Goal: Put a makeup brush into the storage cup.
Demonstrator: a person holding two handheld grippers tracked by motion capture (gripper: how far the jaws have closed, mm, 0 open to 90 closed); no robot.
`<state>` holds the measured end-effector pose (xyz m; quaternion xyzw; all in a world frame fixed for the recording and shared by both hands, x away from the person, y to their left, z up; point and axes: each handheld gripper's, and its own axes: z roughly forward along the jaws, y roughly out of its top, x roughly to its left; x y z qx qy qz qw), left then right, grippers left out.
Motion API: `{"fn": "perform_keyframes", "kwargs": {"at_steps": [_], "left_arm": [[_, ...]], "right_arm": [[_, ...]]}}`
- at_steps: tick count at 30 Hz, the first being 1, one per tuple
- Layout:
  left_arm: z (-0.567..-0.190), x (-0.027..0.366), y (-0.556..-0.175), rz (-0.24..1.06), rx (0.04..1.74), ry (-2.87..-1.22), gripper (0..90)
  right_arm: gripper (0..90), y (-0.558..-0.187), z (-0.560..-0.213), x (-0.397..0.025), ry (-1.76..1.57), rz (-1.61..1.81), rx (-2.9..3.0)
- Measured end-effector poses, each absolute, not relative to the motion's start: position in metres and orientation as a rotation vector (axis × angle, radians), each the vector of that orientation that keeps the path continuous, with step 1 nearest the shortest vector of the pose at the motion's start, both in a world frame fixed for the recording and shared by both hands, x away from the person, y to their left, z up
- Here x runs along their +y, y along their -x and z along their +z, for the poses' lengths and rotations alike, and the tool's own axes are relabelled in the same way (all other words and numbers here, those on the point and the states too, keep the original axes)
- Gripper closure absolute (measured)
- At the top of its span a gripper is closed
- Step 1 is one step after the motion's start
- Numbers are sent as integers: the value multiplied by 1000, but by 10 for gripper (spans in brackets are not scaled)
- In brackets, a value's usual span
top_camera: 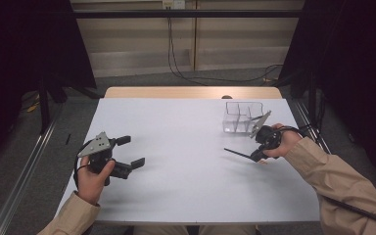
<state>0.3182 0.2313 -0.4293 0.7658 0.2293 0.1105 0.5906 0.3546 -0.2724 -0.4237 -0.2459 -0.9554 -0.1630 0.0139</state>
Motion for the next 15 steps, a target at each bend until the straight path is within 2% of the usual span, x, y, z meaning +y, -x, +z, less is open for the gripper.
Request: {"fn": "perform_keyframes", "kwargs": {"at_steps": [15], "left_arm": [[-432,218,-322,225,500,-1833,0]], "right_arm": [[841,-352,-414,-249,646,-534,-3004]]}}
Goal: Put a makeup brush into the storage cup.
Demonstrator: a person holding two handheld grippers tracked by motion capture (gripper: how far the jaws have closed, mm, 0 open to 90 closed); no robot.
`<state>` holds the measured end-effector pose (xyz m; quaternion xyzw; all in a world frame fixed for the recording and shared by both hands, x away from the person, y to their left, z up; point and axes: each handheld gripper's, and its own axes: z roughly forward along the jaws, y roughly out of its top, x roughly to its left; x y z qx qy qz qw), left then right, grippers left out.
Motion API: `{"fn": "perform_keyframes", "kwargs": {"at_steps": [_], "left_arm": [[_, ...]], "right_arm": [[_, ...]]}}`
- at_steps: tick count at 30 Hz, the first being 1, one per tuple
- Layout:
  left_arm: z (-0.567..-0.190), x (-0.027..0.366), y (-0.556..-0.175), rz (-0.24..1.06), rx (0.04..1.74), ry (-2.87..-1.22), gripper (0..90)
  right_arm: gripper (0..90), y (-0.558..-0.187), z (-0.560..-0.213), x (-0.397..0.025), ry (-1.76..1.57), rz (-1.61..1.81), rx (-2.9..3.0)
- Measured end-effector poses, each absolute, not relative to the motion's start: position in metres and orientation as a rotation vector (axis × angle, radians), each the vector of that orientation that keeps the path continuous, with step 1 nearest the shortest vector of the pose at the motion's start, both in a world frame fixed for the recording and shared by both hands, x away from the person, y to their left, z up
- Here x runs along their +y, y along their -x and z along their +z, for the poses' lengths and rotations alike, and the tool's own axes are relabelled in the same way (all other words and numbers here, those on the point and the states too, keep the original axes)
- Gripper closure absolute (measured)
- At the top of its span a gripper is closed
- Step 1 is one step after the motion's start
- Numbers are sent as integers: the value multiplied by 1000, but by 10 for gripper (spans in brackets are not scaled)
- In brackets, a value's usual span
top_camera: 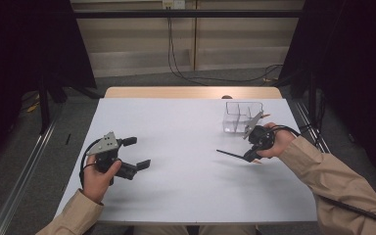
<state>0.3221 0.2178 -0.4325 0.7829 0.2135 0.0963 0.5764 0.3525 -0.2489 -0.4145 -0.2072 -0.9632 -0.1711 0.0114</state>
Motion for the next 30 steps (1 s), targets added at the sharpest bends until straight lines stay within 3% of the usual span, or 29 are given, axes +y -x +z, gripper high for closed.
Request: {"fn": "perform_keyframes", "kwargs": {"at_steps": [30], "left_arm": [[-434,210,-322,203,492,-1843,0]], "right_arm": [[841,-345,-403,-182,429,-544,-3020]]}}
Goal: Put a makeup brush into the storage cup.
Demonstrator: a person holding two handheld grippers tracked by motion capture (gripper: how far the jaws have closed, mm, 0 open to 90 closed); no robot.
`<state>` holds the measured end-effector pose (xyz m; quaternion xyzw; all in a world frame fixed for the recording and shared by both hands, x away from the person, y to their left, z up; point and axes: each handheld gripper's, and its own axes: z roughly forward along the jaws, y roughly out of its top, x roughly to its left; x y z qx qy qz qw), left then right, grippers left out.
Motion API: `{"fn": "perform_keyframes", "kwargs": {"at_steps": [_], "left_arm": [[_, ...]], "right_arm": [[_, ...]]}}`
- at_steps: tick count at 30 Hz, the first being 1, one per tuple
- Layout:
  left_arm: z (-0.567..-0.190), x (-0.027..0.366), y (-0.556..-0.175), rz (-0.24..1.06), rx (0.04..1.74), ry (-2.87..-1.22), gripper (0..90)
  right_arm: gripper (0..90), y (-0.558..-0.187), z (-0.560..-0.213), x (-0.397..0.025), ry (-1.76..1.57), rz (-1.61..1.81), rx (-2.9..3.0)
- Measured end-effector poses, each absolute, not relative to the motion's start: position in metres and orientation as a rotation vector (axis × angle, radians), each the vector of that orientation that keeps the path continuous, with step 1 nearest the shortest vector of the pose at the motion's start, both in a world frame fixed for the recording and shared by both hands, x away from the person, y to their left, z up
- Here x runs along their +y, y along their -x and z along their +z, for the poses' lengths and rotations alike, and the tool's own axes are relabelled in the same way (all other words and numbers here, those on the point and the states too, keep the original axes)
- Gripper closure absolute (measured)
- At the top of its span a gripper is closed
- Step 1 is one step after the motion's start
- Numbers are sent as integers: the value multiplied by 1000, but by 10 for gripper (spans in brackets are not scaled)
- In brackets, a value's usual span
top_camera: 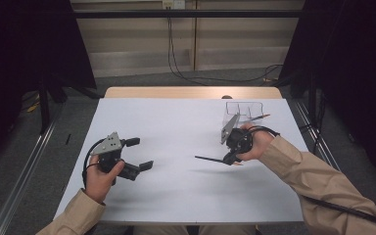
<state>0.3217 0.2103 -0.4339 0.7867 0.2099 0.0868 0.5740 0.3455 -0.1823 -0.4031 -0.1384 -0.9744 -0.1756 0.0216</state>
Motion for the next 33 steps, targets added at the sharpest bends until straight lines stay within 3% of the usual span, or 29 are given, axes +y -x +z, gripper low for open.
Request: {"fn": "perform_keyframes", "kwargs": {"at_steps": [20,33], "left_arm": [[-424,177,-331,126,428,-1994,0],[-411,137,-341,13,432,-2223,0]], "right_arm": [[840,-340,-404,-163,347,-540,-3020],[840,-340,-403,-157,300,-535,-3021]]}}
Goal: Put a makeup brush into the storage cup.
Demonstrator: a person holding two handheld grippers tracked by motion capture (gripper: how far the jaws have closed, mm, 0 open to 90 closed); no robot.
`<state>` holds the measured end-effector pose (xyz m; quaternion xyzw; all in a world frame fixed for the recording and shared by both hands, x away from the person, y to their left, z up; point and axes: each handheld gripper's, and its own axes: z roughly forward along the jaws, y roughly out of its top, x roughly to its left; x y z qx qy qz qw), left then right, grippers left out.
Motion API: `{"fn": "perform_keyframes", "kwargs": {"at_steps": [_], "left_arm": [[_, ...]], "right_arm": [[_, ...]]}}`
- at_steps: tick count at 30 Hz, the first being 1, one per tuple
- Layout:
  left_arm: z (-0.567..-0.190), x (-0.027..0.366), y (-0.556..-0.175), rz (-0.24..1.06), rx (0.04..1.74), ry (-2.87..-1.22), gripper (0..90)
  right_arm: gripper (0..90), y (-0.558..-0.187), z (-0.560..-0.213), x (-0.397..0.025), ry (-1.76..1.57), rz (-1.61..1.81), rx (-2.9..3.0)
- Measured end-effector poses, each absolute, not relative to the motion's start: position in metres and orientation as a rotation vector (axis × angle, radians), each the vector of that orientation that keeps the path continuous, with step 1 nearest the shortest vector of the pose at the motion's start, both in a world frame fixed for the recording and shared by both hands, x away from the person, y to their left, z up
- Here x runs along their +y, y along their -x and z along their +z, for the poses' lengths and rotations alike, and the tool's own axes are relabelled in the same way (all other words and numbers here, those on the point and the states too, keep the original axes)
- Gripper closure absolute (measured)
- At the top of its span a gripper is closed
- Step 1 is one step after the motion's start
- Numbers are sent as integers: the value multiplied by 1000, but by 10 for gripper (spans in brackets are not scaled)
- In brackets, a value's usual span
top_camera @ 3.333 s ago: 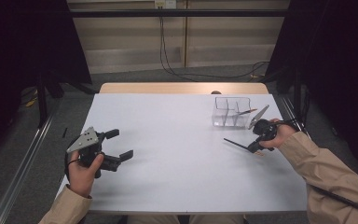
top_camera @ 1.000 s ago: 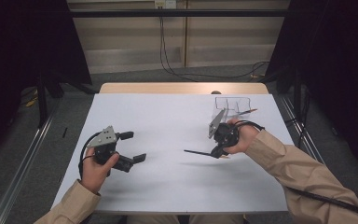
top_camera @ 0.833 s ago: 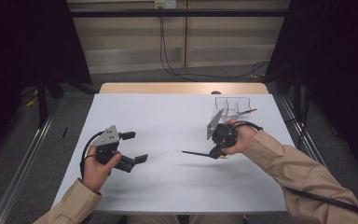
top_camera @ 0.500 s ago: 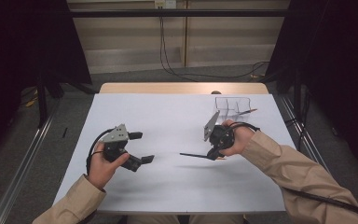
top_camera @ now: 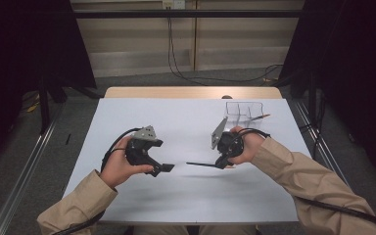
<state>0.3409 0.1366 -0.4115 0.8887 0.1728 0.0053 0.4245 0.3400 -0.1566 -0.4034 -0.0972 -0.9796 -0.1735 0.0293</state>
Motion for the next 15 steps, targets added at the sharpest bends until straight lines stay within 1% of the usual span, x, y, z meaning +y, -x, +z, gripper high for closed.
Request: {"fn": "perform_keyframes", "kwargs": {"at_steps": [2,8,12,15], "left_arm": [[-411,132,-342,6,438,-2257,0],[-408,120,-343,2,436,-2338,48],[-406,113,-343,2,418,-2387,103],[-403,109,-343,9,400,-2421,128]], "right_arm": [[840,-340,-402,-156,307,-530,-3020],[840,-340,-404,-155,293,-516,-3020],[840,-340,-405,-153,277,-515,-3026],[840,-339,-405,-150,270,-513,-3028]]}}
